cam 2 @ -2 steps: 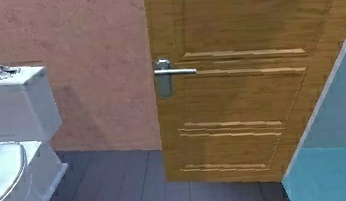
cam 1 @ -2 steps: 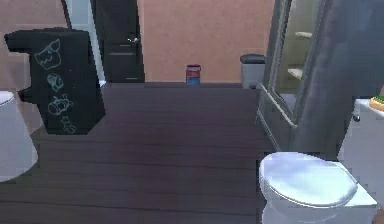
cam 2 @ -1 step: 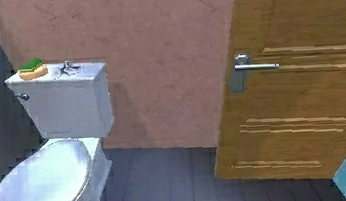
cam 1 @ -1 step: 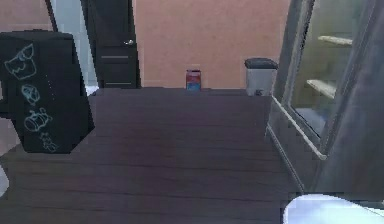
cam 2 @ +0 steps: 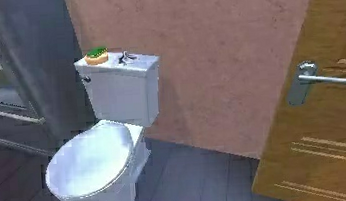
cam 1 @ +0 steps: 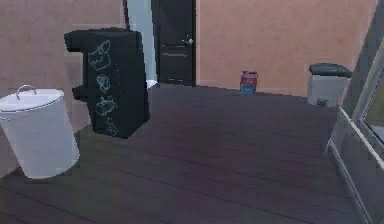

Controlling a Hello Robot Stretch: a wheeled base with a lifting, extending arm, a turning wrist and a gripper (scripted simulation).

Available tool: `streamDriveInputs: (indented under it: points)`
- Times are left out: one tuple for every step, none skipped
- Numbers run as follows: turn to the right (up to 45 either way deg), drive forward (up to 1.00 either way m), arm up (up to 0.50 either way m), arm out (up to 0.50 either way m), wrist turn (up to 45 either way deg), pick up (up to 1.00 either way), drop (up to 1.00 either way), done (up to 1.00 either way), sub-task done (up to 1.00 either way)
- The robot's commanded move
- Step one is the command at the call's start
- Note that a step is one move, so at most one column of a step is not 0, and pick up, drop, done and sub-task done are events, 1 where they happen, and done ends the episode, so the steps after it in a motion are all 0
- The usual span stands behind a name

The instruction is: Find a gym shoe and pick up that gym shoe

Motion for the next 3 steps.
streamDriveInputs:
  points:
    - [0.0,1.00,0.00,0.00,0.0,0.00,0.00,0.00,0.00]
    - [0.0,1.00,0.00,0.00,0.0,0.00,0.00,0.00,0.00]
    - [0.0,0.80,0.00,0.00,0.0,0.00,0.00,0.00,0.00]
